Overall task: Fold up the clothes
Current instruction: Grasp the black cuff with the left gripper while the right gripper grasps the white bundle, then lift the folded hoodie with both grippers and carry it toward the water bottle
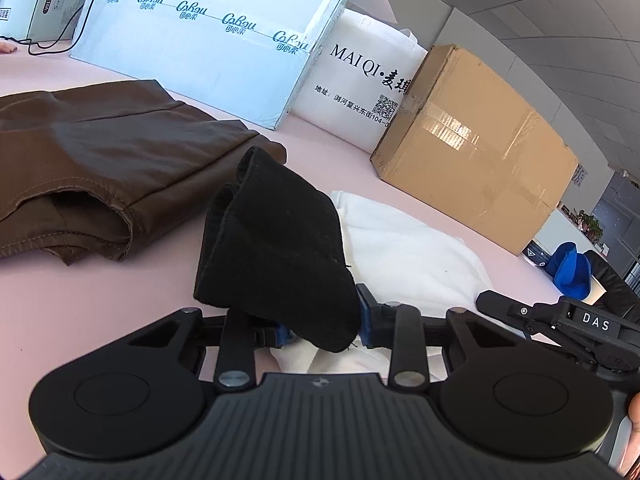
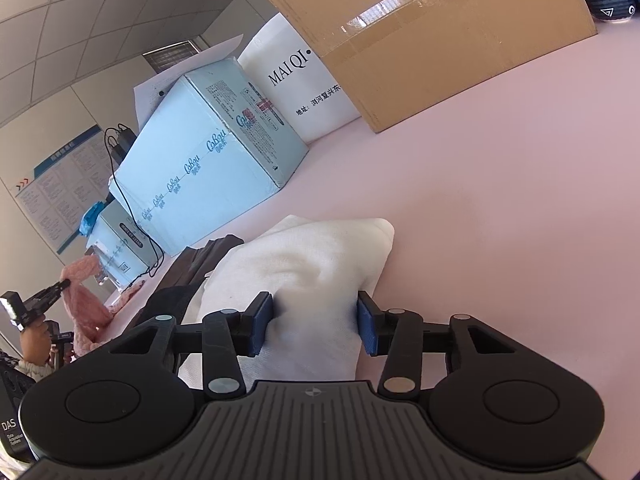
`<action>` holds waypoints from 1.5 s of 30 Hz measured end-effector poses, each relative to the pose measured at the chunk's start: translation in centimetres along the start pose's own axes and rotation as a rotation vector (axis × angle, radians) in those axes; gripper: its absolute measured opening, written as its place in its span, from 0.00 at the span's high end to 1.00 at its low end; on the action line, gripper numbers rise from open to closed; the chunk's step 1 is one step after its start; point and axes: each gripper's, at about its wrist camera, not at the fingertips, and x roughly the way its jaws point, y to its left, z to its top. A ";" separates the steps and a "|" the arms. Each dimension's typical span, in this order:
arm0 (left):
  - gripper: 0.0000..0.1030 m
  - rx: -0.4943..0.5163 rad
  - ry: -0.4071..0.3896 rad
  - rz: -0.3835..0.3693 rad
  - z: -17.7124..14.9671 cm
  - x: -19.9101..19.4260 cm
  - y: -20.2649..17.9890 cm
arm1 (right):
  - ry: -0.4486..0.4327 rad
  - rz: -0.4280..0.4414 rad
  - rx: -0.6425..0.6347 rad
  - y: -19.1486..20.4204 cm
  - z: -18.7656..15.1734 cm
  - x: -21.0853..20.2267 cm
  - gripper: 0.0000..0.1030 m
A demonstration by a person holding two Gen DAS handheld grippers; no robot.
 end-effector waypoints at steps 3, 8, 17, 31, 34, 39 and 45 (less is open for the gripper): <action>0.73 0.003 -0.003 0.001 0.0 0.0 0.0 | 0.000 -0.001 -0.001 0.1 0.0 0.0 0.63; 0.75 0.013 -0.006 0.003 0.0 -0.1 -0.1 | -0.004 0.000 -0.003 -0.1 0.0 -0.2 0.66; 0.77 0.074 -0.006 0.021 1.3 -0.1 -1.4 | -0.121 -0.007 -0.147 3.2 0.0 -1.8 0.78; 0.77 0.207 -0.157 -0.085 6.1 -3.4 -8.2 | -0.349 0.013 -0.218 6.5 4.1 -9.9 0.79; 0.77 0.241 -0.183 -0.098 6.2 -4.0 -9.7 | -0.372 0.005 -0.215 6.1 4.4 -11.1 0.79; 0.77 0.248 -0.163 -0.132 6.0 -3.5 -11.4 | -0.390 -0.023 -0.190 4.7 4.7 -12.7 0.79; 0.77 0.261 -0.121 -0.184 5.4 -2.1 -13.3 | -0.419 -0.086 -0.151 3.0 4.3 -14.7 0.79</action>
